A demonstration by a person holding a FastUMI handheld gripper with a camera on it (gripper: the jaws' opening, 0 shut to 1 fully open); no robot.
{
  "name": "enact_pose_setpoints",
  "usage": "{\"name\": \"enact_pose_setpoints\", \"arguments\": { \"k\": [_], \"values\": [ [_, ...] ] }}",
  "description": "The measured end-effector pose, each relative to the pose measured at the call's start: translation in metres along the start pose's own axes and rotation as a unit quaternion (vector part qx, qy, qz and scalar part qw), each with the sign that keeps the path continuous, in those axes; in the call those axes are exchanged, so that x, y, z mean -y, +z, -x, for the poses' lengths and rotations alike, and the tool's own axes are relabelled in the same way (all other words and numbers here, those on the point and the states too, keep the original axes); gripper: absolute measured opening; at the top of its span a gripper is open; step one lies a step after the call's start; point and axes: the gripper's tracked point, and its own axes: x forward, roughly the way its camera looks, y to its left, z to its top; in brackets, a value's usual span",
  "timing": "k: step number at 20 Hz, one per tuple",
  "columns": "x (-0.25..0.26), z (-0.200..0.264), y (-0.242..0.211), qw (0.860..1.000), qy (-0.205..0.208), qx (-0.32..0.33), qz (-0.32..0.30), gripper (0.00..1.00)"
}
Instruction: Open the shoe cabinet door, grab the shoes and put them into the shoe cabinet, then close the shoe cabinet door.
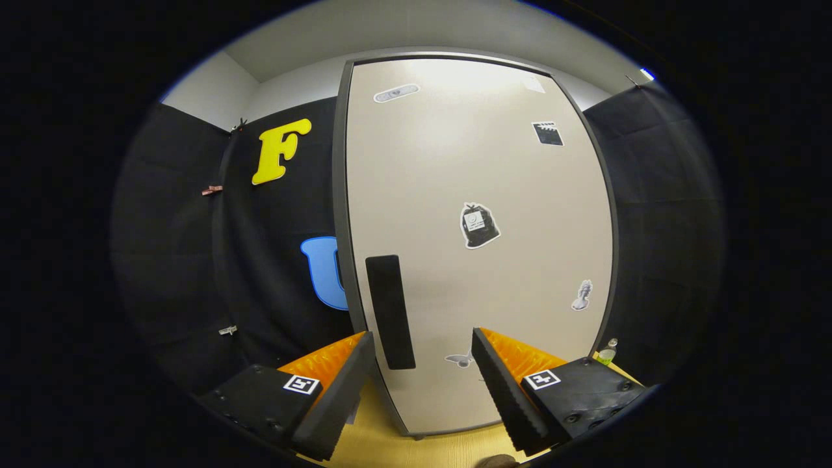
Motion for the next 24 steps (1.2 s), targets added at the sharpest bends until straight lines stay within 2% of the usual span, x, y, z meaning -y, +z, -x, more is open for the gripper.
{"name": "enact_pose_setpoints", "arguments": {
  "k": [10, 13, 16, 17, 19, 21, 24],
  "values": [
    [-0.016, -0.050, -0.011, 1.000, -0.007, -0.008, 0.019, 0.97],
    [-0.015, -0.057, -0.011, 1.000, -0.014, -0.006, 0.018, 0.80],
    [-0.016, -0.060, -0.011, 1.000, -0.016, -0.004, 0.021, 0.78],
    [-0.016, -0.059, -0.010, 0.999, -0.020, -0.001, 0.025, 0.63],
    [-0.024, -0.065, -0.008, 0.999, -0.009, 0.004, 0.033, 0.58],
    [-0.022, -0.059, -0.009, 0.999, -0.018, 0.005, 0.042, 0.40],
    [-0.022, -0.059, -0.011, 0.999, -0.021, -0.001, 0.041, 0.36]
  ]
}}
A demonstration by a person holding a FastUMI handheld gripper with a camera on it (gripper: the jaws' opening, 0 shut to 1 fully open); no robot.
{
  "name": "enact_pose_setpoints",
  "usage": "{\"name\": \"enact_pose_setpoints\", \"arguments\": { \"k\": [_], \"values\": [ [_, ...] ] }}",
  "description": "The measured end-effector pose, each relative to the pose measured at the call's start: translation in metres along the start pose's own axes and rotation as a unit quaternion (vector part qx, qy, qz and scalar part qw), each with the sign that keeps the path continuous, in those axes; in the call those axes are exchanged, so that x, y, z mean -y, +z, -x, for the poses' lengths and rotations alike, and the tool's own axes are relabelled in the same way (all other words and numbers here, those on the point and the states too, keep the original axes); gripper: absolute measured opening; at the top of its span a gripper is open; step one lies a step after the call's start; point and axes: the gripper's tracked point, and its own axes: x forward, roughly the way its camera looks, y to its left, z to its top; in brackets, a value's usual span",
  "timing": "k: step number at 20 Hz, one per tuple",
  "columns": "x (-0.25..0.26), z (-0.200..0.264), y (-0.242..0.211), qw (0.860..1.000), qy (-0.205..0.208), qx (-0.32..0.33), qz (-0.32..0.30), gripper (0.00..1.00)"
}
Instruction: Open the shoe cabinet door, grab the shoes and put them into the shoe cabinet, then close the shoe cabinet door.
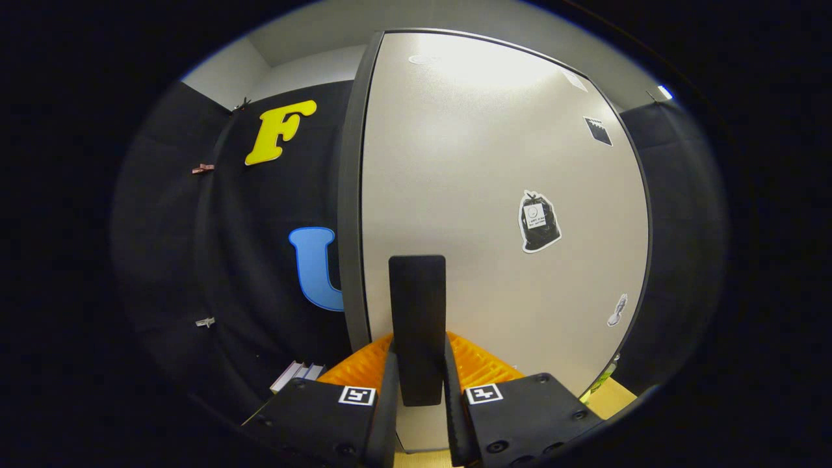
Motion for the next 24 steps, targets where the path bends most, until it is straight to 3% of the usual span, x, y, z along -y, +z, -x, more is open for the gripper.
{"name": "enact_pose_setpoints", "arguments": {
  "k": [2, 9, 24],
  "values": [
    [0.000, 0.002, -0.001, 1.000, 0.003, -0.005, 0.003, 0.29],
    [0.002, 0.018, 0.000, 1.000, 0.010, -0.011, 0.013, 0.29],
    [0.050, 0.122, 0.002, 0.997, 0.067, -0.026, -0.015, 0.29]
  ]
}}
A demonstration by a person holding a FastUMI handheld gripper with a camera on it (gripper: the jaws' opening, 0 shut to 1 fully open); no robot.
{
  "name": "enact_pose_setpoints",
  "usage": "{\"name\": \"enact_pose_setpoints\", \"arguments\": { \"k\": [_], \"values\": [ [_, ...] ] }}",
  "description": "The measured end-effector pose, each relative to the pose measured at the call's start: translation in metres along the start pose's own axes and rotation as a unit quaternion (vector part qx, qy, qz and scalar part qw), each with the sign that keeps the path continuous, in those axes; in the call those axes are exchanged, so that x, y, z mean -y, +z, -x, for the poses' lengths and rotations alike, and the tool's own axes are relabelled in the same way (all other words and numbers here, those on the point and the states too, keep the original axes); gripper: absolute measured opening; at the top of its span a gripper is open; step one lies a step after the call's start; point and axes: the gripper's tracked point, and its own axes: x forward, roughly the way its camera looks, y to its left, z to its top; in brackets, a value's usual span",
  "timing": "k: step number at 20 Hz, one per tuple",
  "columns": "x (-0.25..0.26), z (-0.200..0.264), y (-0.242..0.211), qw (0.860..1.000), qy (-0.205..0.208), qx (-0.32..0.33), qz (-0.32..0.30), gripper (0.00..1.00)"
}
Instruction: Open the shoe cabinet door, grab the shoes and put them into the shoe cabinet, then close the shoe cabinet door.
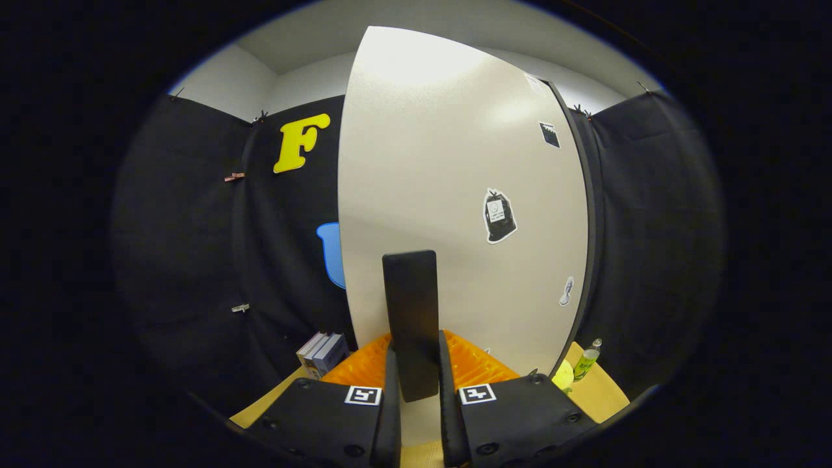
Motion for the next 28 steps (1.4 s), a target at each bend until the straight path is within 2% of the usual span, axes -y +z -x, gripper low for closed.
{"name": "enact_pose_setpoints", "arguments": {
  "k": [6, 12, 18, 23, 28],
  "values": [
    [0.028, 0.041, 0.000, 1.000, 0.027, -0.014, -0.008, 0.29],
    [0.060, 0.064, 0.001, 0.999, 0.032, -0.016, -0.020, 0.28],
    [0.093, 0.084, 0.002, 0.999, 0.019, -0.017, -0.020, 0.28],
    [0.123, 0.104, -0.001, 0.999, -0.005, -0.023, -0.038, 0.28],
    [0.149, 0.130, 0.008, 0.999, -0.039, -0.004, -0.026, 0.27]
  ]
}}
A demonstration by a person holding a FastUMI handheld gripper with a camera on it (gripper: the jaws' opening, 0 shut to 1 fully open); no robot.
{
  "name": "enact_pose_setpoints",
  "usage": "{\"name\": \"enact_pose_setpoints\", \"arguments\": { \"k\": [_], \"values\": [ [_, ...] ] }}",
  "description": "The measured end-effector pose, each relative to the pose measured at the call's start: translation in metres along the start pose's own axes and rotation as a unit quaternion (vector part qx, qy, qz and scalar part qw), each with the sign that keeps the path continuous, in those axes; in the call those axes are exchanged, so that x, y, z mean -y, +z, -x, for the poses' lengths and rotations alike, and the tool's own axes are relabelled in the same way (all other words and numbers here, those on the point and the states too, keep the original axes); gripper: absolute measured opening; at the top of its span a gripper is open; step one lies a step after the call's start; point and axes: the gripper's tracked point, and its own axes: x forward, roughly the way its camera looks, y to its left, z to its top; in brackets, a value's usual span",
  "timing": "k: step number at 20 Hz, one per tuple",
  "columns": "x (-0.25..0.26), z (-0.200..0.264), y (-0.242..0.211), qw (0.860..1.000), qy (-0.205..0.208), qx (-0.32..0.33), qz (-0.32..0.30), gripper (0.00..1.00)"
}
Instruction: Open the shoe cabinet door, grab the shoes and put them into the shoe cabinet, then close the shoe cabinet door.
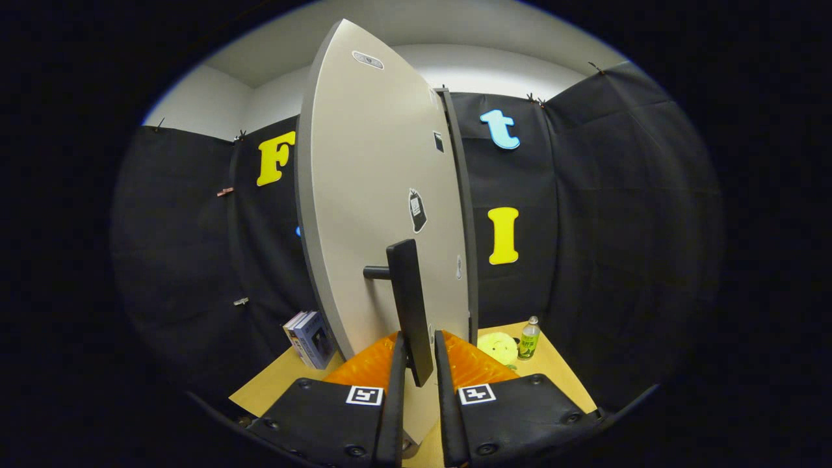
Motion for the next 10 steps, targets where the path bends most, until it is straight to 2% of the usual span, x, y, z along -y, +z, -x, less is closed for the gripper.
{"name": "enact_pose_setpoints", "arguments": {
  "k": [7, 10],
  "values": [
    [0.018, 0.027, 0.025, 0.996, -0.052, 0.056, 0.035, 0.26],
    [0.015, 0.030, 0.020, 0.996, -0.051, 0.058, 0.047, 0.26]
  ]
}}
